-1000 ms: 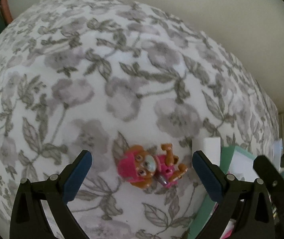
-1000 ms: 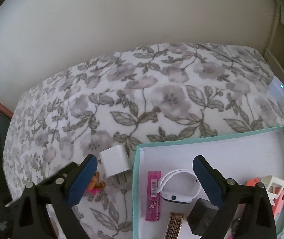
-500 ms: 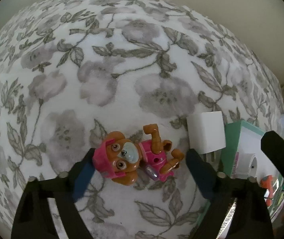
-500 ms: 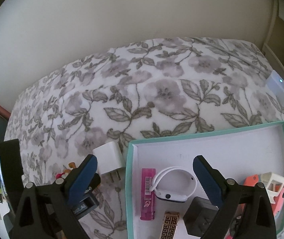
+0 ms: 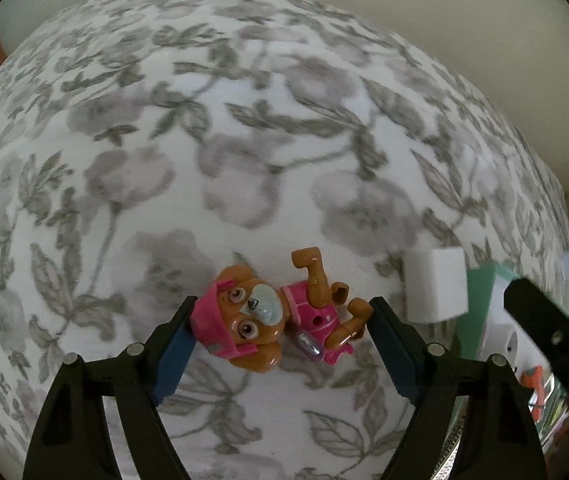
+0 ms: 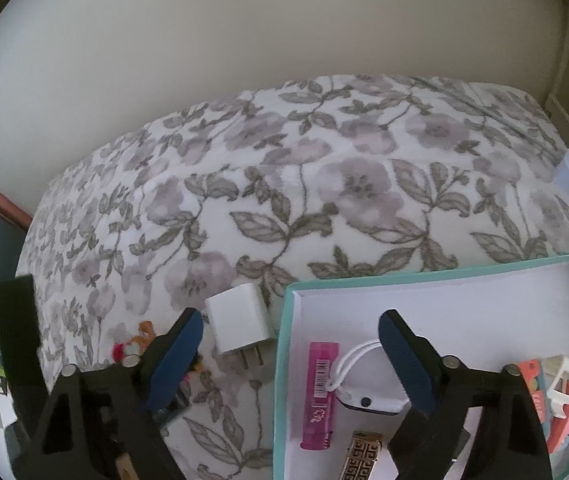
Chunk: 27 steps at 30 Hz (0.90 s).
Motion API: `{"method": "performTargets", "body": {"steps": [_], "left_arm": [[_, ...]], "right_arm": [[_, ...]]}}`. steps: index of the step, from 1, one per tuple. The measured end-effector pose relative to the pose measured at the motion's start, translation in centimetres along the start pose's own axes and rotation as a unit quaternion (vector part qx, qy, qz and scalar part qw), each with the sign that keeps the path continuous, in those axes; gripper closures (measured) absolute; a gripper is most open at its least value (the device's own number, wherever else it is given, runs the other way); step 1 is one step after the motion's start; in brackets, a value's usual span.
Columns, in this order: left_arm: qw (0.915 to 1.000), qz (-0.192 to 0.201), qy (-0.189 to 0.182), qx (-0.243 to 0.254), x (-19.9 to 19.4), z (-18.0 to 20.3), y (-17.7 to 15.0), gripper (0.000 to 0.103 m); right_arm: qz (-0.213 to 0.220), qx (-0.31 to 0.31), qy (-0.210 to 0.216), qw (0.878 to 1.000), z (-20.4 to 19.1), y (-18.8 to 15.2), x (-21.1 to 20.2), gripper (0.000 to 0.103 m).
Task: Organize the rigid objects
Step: 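Grasp the pink-and-orange dog figurine with the left tool, then grasp the white charger cube with the right tool while the left tool holds the figurine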
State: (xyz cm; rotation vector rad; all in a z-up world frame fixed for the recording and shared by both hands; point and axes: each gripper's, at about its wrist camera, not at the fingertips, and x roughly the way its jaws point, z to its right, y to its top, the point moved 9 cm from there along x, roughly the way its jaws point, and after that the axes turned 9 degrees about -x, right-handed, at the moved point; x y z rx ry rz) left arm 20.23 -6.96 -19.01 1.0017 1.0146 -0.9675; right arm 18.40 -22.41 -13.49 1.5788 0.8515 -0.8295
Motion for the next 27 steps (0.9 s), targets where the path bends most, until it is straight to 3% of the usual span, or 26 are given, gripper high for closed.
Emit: {"method": "performTargets", "body": {"steps": [14,20,27], "left_arm": [[0.996,0.015,-0.006,-0.087,-1.3,-5.3,2.0,0.019],[0.9947,0.016,-0.014,-0.101,-1.9,-6.0,1.7,0.019],[0.9939,0.012,-0.02,-0.108,-2.2,-6.8,1.8,0.019]], "right_arm": [[-0.035,-0.081,0.038,0.995,-5.2,1.1,1.9,0.032],[-0.062,-0.133,0.01,0.989,-6.4,0.9,3.6,0.037],[-0.082,-0.144,-0.01,0.986,-6.3,0.7,5.4,0.039]]}}
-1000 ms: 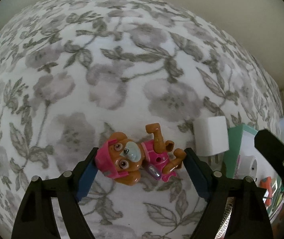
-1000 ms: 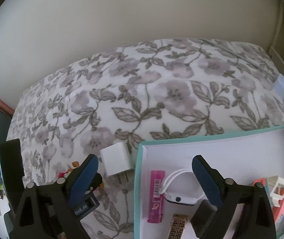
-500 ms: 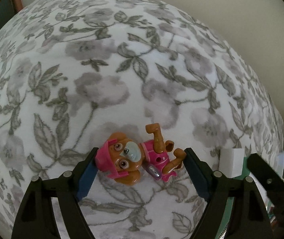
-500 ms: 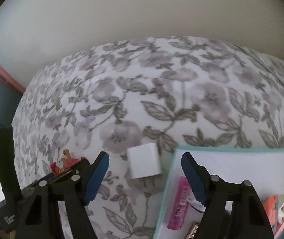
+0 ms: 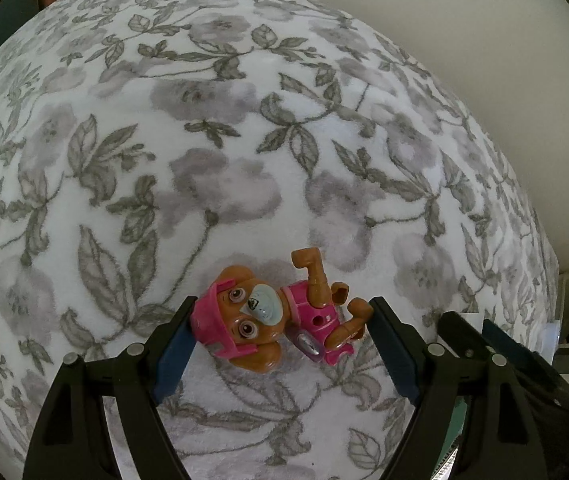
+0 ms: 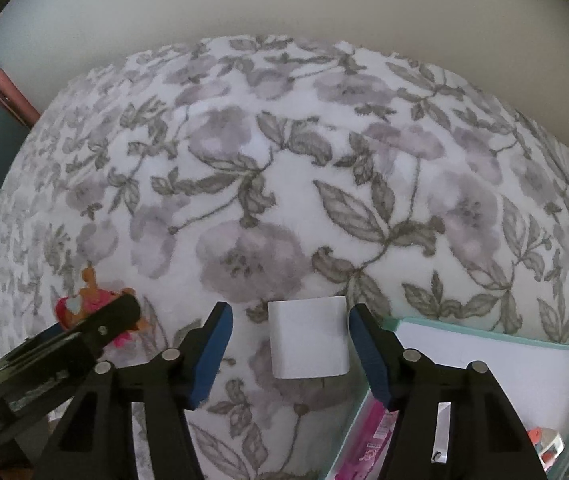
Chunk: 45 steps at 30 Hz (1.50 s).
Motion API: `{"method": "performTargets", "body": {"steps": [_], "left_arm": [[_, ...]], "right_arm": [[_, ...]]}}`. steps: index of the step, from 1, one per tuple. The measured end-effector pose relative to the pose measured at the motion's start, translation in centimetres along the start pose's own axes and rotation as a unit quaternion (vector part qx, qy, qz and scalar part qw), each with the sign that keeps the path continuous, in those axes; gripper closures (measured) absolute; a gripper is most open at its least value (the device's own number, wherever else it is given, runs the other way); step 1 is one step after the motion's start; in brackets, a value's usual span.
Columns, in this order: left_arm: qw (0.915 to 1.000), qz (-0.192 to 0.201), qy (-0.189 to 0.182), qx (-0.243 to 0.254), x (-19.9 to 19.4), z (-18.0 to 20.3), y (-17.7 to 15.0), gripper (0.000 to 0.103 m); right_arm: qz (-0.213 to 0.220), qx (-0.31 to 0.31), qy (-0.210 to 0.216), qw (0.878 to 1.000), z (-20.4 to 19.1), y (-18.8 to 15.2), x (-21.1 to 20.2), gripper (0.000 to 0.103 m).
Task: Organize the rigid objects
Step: 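Grasp the white charger cube with the right tool while the left tool holds the figurine, then carry the dog figurine and white charger into the tray and open both tools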
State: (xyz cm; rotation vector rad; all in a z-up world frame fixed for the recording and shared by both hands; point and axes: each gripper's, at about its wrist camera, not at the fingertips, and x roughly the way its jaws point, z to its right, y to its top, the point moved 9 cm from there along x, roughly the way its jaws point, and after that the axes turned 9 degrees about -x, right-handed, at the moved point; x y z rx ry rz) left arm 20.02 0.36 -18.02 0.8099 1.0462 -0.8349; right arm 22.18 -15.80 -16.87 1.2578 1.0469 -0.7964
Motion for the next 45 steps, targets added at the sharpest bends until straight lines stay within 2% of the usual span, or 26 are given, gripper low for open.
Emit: {"method": "performTargets", "body": {"steps": [4,10,22,27,33,45], "left_arm": [[1.0,0.0,-0.003,-0.003,-0.1,-0.2,0.3,0.019],[1.0,-0.005,-0.003,-0.004,0.0,-0.2,0.0,0.019],[1.0,-0.006,0.003,-0.001,0.7,-0.1,-0.2,0.019],[1.0,-0.003,-0.004,-0.004,0.2,-0.2,0.0,0.019],[0.9998,0.012,-0.015,0.005,-1.4,0.7,0.1,0.019],[0.9962,0.057,-0.039,0.053,-7.0,3.3,-1.6,0.019]], "right_arm": [[-0.008,0.006,-0.007,1.0,0.3,-0.2,0.9,0.047],[-0.017,0.005,0.02,1.0,-0.5,-0.7,1.4,0.056],[-0.026,-0.018,-0.017,0.999,-1.2,-1.1,2.5,0.058],[-0.02,-0.02,-0.017,0.999,-2.3,-1.3,2.3,0.058],[-0.007,-0.017,-0.009,1.0,-2.7,-2.1,0.6,0.058],[0.033,0.017,-0.01,0.999,-0.5,-4.9,-6.4,0.058]]}}
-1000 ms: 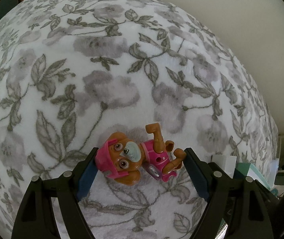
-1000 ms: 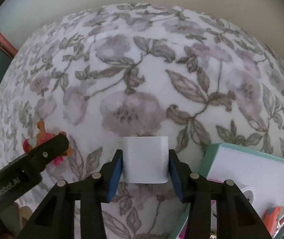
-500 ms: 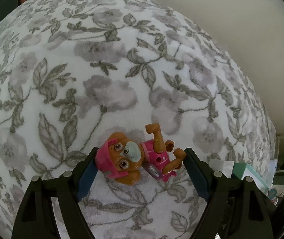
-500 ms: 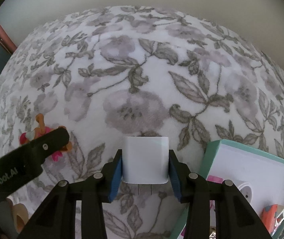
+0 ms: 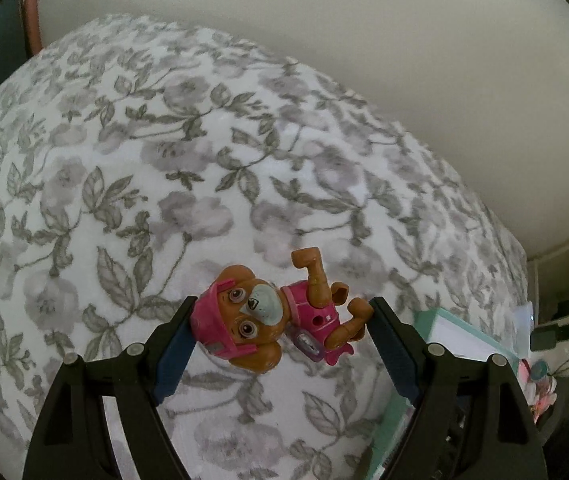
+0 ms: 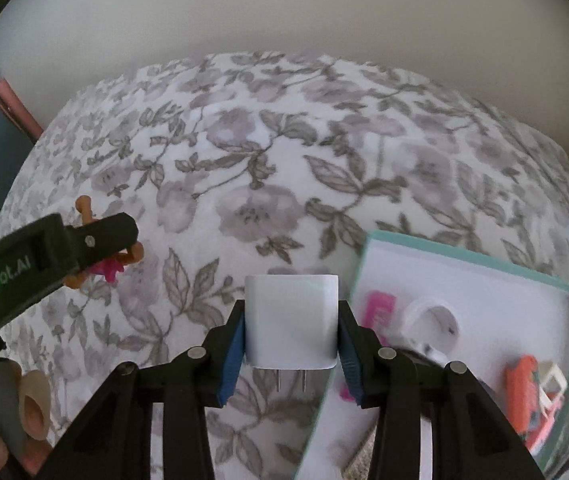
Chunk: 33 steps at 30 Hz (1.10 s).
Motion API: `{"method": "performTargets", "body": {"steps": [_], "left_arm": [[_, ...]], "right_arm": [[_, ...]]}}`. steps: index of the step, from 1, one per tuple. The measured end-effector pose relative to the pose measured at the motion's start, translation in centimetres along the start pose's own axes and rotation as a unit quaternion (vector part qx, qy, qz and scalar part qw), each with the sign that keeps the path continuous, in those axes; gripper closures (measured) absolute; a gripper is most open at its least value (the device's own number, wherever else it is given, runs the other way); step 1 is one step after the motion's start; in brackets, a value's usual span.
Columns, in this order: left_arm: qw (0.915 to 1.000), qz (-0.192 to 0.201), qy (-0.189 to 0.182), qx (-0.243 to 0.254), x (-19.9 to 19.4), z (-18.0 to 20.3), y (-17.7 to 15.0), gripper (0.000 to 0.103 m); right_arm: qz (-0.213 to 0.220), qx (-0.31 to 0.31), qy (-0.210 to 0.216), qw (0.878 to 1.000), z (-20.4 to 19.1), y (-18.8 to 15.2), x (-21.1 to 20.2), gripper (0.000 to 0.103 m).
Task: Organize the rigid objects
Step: 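Carry the dog figurine and white charger into the tray and open both tools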
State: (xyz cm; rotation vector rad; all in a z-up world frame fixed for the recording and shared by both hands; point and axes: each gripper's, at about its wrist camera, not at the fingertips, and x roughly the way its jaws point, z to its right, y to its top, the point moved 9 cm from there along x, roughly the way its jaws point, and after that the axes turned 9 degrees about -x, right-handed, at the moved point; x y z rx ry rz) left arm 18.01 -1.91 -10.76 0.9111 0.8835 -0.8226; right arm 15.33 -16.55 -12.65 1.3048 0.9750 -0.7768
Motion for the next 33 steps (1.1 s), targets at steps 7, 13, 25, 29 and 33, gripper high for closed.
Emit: {"method": "performTargets", "body": {"steps": [7,13,25,29,33], "left_arm": [[0.997,0.022,-0.023,0.07,-3.5,4.3,-3.0,0.019],[0.9876,0.036,-0.036,0.148,-5.8,9.3,-6.1,0.019],[0.9739,0.008,-0.069,0.216,-7.7,15.0,-12.9,0.019],[0.9745,-0.023,-0.068,0.213,-5.7,14.9,-14.8,0.019],[0.9754,-0.041,-0.061,0.208,-4.0,14.4,-15.9,0.019]], "right_arm": [[0.023,0.056,0.001,0.998,2.4,-3.0,-4.3,0.058],[0.039,0.1,-0.016,0.994,5.3,-5.9,-7.5,0.058],[0.033,0.163,-0.066,0.984,12.0,-11.6,-10.1,0.058],[-0.012,0.188,-0.069,0.98,13.6,-14.0,-7.9,0.058],[-0.04,0.197,-0.064,0.978,14.3,-15.6,-6.2,0.058]]}}
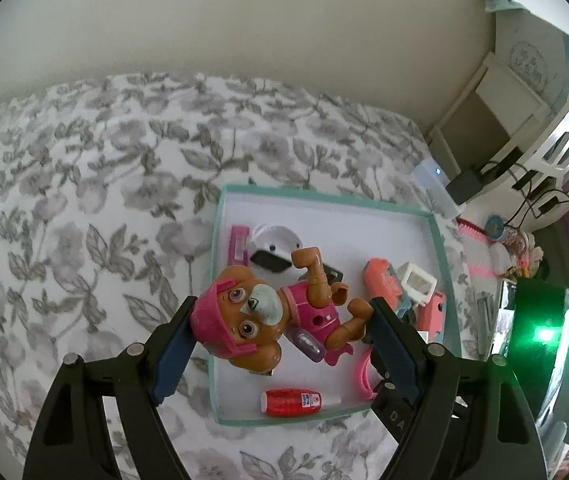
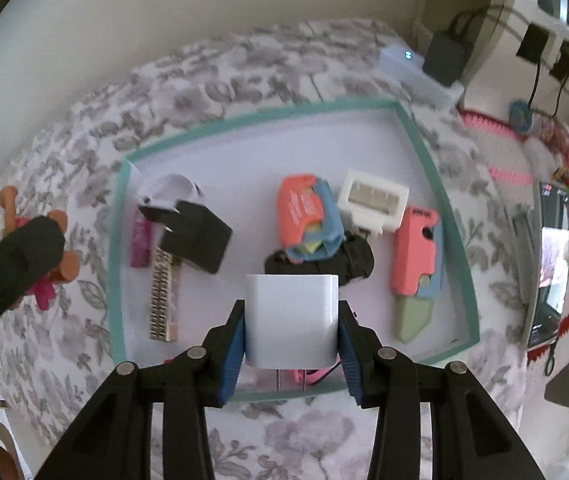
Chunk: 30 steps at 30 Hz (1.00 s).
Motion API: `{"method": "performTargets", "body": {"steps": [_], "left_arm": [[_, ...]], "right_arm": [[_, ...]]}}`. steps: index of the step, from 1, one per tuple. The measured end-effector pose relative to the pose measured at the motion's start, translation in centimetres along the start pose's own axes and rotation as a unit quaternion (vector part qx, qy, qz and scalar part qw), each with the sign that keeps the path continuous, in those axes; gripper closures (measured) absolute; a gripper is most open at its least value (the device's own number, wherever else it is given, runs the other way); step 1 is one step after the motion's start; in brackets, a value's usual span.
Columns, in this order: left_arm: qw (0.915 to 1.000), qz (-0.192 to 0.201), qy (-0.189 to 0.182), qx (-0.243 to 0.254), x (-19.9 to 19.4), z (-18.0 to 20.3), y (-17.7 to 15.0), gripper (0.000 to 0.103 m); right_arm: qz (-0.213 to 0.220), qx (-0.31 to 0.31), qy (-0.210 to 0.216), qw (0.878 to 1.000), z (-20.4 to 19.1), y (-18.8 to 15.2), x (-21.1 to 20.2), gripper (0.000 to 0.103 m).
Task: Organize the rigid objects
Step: 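Carry the dog figurine and white charger into the tray and open both tools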
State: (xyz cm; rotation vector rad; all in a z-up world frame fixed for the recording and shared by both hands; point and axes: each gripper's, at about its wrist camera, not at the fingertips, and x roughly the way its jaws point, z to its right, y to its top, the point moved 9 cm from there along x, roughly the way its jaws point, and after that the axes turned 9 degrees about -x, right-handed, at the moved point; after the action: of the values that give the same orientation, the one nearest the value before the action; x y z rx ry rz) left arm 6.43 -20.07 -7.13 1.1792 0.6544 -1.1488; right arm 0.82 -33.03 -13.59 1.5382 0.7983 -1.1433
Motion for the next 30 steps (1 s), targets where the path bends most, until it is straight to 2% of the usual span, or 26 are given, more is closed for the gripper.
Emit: {"method": "performTargets", "body": {"steps": [10,14,30], "left_arm": [[0.9984,-0.053,0.01,-0.018,3.4,-1.8,-1.9,0.019],[0.9967,-0.078,0.003,-0.023,4.4,-2.1,-2.6,0.019],[0.9936,-0.108,0.008,-0.031,6.0,-2.6,-3.8,0.019]], "right_arm": [[-0.031,-0.019,-0.001,0.999,-0.6,-0.9,2.0,0.058],[-0.039,-0.028,-0.002,0.999,-0.9,-1.2,2.6,0.058],[-0.046,-0.04,-0.01,0.998,-1.2,-1.2,3.2,0.057]]}}
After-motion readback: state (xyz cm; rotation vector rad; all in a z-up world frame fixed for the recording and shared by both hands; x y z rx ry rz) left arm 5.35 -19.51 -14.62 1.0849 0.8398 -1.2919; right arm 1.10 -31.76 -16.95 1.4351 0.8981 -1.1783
